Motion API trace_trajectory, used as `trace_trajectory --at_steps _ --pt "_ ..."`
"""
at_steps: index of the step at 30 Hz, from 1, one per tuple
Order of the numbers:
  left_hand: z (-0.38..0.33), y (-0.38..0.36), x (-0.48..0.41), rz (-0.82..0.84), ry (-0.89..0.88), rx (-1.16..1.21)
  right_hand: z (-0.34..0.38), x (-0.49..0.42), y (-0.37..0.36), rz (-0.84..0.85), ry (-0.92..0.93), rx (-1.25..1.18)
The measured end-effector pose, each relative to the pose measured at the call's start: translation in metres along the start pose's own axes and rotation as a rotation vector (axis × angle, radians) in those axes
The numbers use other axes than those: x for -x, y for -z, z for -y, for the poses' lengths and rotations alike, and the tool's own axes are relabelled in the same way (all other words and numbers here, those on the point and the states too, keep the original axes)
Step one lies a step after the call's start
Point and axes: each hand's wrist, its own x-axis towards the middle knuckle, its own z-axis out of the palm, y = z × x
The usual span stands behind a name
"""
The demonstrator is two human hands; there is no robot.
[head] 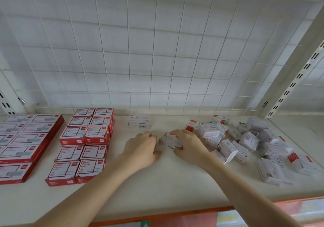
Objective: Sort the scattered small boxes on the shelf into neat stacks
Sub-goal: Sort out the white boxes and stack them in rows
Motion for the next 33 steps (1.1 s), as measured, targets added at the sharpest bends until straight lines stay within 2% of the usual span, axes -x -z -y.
trace_trajectory --at_steps 7,11,15,18,22,27,33 --pt "-0.008 -0.004 -0.004 -0.034 -0.14 0.101 0.0 0.013 0.0 0.045 0.148 -0.013" --pt "-0.02 -0.005 -0.006 -0.03 -0.183 0.063 -0.006 0.021 0.012 -0.062 0.17 -0.012" --pt "-0.035 -0.006 -0.011 -0.042 -0.176 0.021 -0.018 0.033 0.034 -0.269 0.06 0.079" --pt "-0.046 -0.007 -0.014 -0.106 -0.188 0.057 -0.031 0.043 0.045 -0.253 -0.087 0.22" --pt "-0.068 -0.006 -0.018 -0.19 -0.281 0.145 -0.051 0.059 0.052 -0.308 -0.214 0.23" --pt "-0.095 -0.01 -0.024 -0.241 -0.378 0.197 -0.073 0.074 0.055 -0.355 -0.253 0.196" --pt "-0.128 -0.012 -0.032 -0.247 -0.45 0.214 -0.093 0.092 0.067 -0.418 -0.242 0.045"
